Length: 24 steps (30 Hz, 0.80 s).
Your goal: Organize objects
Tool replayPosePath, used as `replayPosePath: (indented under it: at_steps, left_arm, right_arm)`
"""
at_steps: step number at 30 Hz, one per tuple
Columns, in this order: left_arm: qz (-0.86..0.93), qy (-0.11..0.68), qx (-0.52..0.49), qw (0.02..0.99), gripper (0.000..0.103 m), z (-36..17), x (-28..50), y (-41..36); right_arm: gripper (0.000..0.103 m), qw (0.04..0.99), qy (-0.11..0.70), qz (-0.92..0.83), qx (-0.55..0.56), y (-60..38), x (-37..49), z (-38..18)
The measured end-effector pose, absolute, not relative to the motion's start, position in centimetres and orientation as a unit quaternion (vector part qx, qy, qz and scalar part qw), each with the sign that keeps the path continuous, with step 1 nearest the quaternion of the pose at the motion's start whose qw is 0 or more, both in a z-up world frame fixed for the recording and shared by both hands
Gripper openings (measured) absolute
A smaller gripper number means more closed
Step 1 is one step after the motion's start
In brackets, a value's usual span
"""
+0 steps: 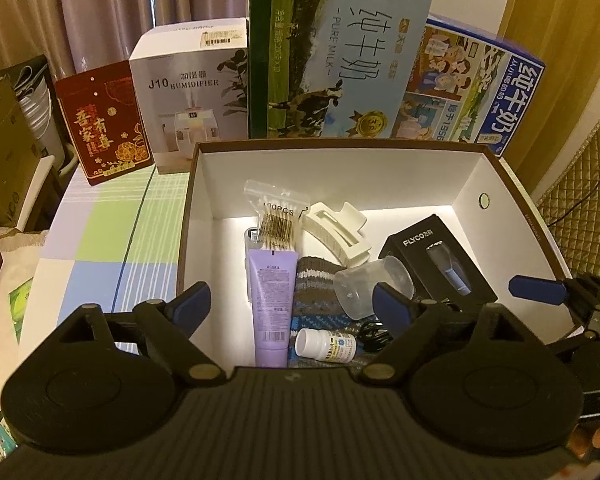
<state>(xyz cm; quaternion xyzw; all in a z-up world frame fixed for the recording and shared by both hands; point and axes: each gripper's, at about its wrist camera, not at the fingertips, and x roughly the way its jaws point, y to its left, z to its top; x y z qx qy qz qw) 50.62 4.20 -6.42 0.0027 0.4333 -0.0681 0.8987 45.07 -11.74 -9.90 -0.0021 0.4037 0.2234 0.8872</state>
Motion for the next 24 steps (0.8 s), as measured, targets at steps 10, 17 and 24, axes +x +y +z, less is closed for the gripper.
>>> replayPosePath:
  at_steps: [10, 17, 24]
  left_arm:
    - [-0.057, 0.418, 0.003, 0.907, 0.091, -5.3, 47.9, 4.4]
    - [-0.052, 0.406, 0.004, 0.912, 0.094, -4.2, 45.1, 4.4]
    - [-0.051, 0.393, 0.001, 0.918, 0.099, -3.1, 42.0, 4.4]
  right_arm:
    - [0.101, 0.89, 0.403, 0.212, 0.003, -12.9, 42.8, -8.7]
    - [0.101, 0.891, 0.402, 0.208, 0.019, -14.0, 40.8, -7.5]
    - [0.101, 0.895, 0.399, 0.195, 0.032, -15.4, 38.3, -6.3]
